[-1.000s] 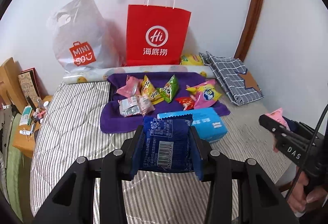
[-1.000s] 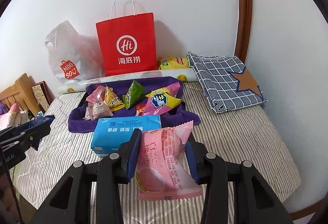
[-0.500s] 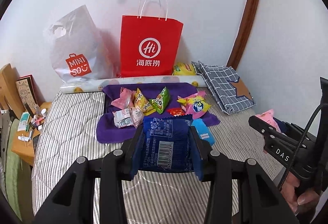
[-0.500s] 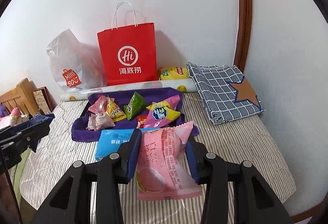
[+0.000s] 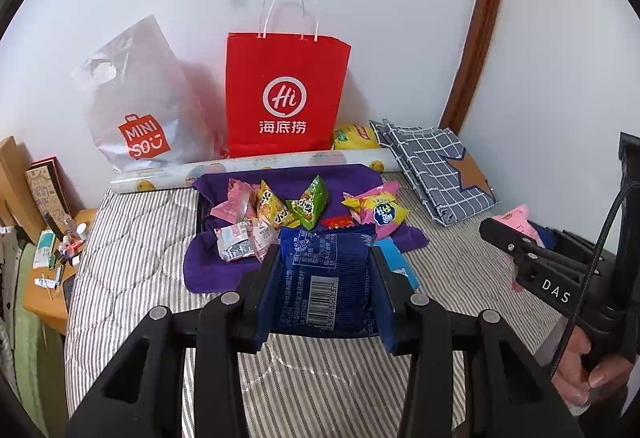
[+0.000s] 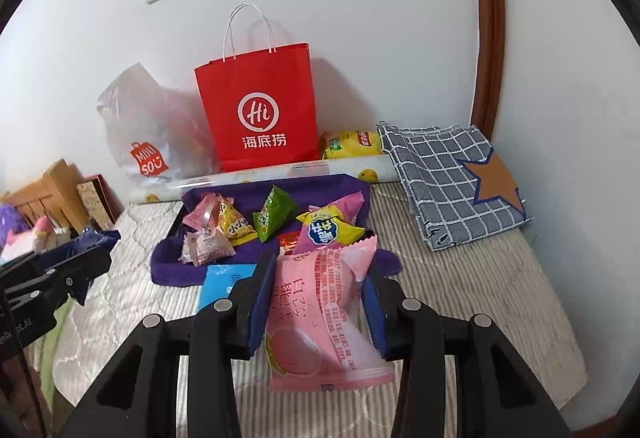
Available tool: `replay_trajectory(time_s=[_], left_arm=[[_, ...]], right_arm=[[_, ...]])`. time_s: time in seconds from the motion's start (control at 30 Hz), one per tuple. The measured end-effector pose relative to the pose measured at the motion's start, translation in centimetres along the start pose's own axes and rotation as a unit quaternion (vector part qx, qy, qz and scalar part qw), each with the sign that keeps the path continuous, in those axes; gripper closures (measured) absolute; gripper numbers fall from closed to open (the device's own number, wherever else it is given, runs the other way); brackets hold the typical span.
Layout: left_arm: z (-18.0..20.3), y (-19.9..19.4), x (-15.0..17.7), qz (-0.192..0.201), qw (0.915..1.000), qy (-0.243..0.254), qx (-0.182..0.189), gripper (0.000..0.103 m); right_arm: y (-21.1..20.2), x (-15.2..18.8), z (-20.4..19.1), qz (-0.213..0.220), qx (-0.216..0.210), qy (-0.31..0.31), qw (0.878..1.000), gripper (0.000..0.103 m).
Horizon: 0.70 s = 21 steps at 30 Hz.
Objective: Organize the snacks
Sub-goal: 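Carry blue packet with left tool while right tool carries pink packet to towel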
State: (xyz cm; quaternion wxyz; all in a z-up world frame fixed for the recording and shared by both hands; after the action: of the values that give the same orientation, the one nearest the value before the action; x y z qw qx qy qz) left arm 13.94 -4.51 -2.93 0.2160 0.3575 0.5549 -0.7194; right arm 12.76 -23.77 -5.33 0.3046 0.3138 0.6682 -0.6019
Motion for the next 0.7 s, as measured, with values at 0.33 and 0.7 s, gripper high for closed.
replay_trajectory(time_s=[0.33,0.7], left_arm=[[-0.5,1.4,-0.6,0.002,0.9999,-0.011,0.005,0.061],[-2.7,3.3,-1.3,-0.004,0.9996,-0.029,-0.001,0.061]], right_arm=[[-0.2,0.0,-0.5,0.016,0.009,-0.025,1.000,0.064],[2.8,-1.5,0.1,0.013,0.003,-0.007,1.000,0.064]])
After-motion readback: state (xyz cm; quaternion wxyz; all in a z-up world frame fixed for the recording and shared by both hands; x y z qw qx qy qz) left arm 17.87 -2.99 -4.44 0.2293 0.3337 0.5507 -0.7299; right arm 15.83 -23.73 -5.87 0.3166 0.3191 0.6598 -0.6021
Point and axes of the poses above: each gripper's, at about its wrist camera, not at the fingertips, and y roughly the way its jaws point, z to its right, x to its underside, the point moved 5 cm from there along y, roughly the way its jaws point
